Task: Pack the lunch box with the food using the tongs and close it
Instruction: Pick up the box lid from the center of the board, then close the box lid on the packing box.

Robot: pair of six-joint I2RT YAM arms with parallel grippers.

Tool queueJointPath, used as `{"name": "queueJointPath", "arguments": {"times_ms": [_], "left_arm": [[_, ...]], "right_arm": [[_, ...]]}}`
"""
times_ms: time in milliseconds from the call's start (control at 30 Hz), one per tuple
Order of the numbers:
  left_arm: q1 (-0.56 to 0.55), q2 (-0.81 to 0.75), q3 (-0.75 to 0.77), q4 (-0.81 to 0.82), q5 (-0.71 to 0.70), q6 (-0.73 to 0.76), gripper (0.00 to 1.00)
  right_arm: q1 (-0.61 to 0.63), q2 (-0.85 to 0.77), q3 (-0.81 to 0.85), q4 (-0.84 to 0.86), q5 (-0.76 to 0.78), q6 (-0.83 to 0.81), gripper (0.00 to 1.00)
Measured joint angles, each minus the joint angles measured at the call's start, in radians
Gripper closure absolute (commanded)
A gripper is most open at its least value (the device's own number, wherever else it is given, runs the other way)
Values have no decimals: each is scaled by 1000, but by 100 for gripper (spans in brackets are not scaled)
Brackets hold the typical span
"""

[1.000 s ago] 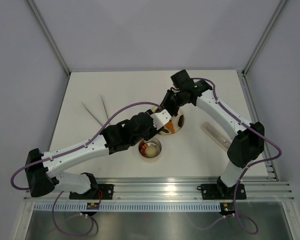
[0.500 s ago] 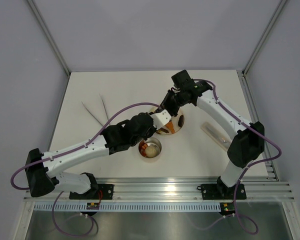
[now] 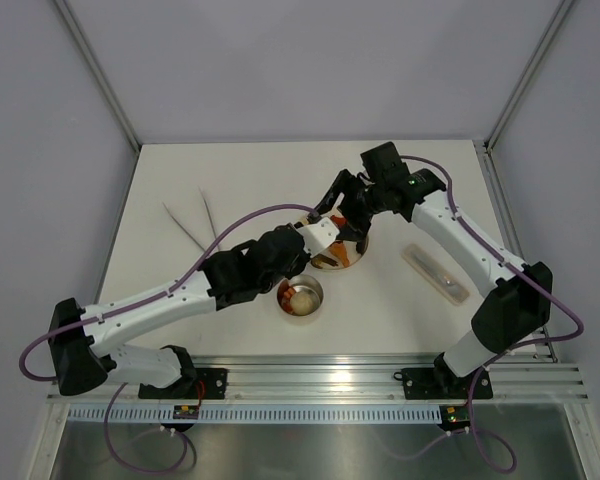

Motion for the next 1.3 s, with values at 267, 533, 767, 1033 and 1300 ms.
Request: {"name": "queueJointPath", "arguments": {"times_ms": [267,533,767,1033,1300], "left_arm": [[39,-18,-9,-12,32,-64,100],[295,-80,18,-96,369,-208,100],[384,-111,56,-122,640,-272,100],[487,-111,61,-124,875,-343,100],[630,-75,6,-51,1165,-494,100]], "right_arm": [[-58,-68,-50,6,53,-26,19],[-205,-226,-151,-55,194,-103,16],[-216,-288,-166,-90,299,-154,16],[-216,-290,-195,-105,364,-196,16],[-216,-324,-226,-110,420,-231,16]]}}
